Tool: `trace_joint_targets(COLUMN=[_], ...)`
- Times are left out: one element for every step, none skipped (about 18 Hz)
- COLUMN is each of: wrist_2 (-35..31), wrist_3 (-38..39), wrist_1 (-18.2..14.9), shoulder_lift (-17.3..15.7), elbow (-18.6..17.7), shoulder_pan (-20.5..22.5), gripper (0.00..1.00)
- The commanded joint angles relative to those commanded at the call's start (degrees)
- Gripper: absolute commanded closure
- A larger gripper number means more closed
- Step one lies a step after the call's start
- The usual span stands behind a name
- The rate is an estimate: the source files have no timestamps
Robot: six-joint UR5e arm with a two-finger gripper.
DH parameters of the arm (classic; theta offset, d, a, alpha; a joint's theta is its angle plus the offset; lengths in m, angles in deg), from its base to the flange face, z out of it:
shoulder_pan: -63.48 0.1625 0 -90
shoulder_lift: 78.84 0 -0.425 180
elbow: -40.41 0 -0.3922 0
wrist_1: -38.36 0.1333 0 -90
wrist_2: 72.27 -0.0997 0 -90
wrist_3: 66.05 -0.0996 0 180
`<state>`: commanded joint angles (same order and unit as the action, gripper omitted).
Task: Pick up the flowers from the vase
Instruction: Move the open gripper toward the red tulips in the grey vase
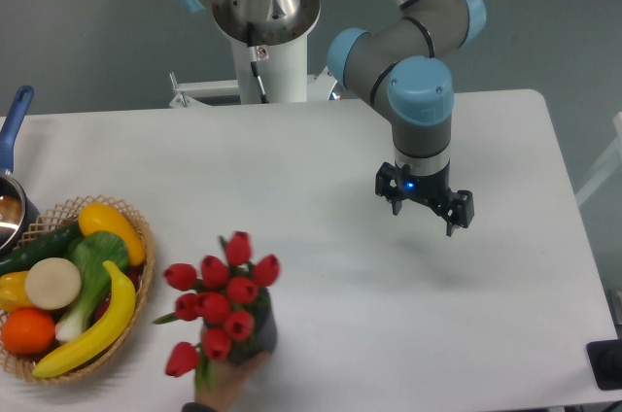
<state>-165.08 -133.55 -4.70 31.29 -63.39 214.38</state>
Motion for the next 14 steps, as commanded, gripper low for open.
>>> trace_joint_targets(wrist_2=[0.0,0.0,0.1,0.1,0.3,0.6,0.7,0.7,0.8,1.0,1.2,1.4,1.3,1.3], wrist_3=[0.1,0.1,0.3,0.4,0.4,1.2,3.5,4.1,4.3,4.3,4.3,4.3,4.2,4.2], wrist_1=[-0.1,0.0,0.1,0.1,0.2,0.2,0.3,0.4,0.4,0.4,0.5,0.5,0.5,0.5], shoulder_lift=[0.0,0.0,0.0,-0.1,-0.1,-0.1,0.0,0.0,0.1,0.1,0.1,0.2,0.4,0.5], elbow=[-0.1,-0.1,-0.1,0.0,0.0,0.0,0.0,0.1,0.1,0.1,0.1,0.1,0.1,0.0], shoulder_pan=[0.0,0.1,0.0,0.1,0.1,0.0,0.0,0.0,-0.1,-0.1,-0.1,-0.2,-0.2,-0.2], gripper=[0.0,0.0,0.0,0.0,0.0,0.0,0.0,0.0,0.0,0.0,0.0,0.0,0.0,0.0])
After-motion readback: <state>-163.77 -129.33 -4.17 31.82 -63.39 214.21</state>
